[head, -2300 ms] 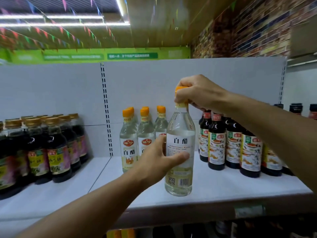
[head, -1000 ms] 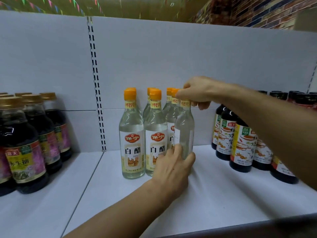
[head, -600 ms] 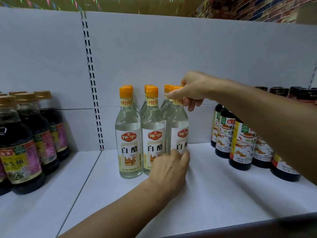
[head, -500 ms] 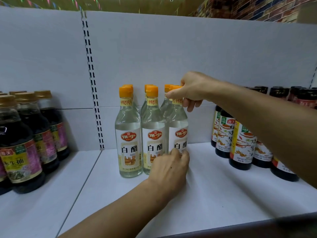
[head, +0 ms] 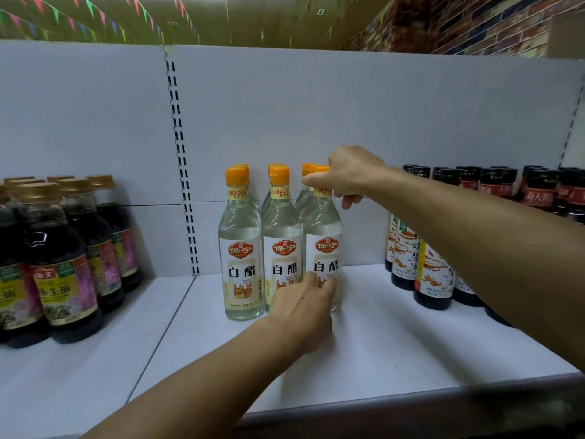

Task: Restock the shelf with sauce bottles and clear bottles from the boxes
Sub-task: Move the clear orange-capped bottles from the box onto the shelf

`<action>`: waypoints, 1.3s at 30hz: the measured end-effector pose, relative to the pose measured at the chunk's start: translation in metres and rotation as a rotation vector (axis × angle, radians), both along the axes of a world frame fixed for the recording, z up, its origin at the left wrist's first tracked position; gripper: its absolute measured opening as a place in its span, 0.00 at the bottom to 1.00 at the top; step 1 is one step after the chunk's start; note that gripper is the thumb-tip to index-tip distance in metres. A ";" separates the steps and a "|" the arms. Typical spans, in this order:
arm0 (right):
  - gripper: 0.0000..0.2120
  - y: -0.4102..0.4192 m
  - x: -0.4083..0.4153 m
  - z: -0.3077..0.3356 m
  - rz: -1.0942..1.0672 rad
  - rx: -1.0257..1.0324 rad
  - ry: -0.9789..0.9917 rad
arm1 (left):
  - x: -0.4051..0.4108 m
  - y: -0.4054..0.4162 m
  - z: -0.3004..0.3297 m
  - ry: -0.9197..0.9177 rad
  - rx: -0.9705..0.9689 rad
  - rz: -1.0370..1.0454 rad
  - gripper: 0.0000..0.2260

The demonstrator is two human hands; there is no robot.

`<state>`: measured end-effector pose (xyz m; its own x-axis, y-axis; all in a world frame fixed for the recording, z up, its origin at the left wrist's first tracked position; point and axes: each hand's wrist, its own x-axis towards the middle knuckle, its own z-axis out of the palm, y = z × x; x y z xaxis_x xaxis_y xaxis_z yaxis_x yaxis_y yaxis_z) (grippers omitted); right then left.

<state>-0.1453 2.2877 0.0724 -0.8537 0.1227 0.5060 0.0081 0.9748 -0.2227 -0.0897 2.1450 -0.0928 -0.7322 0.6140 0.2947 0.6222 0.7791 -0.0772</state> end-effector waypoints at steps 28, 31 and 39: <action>0.24 -0.022 0.149 -0.088 0.100 0.214 -0.075 | 0.140 -0.036 -0.010 0.095 0.140 0.081 0.13; 0.23 -0.033 0.164 -0.104 0.118 0.188 -0.068 | 0.150 -0.052 -0.017 0.102 0.186 0.041 0.13; 0.22 -0.082 0.213 -0.156 0.197 0.028 -0.054 | 0.177 -0.109 -0.055 0.020 0.242 -0.083 0.07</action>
<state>0.0677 2.2059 -0.0836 -0.8858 -0.0631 0.4597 -0.1725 0.9645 -0.2000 0.0877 2.0357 -0.1478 -0.6745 0.5817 0.4547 0.6853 0.7224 0.0926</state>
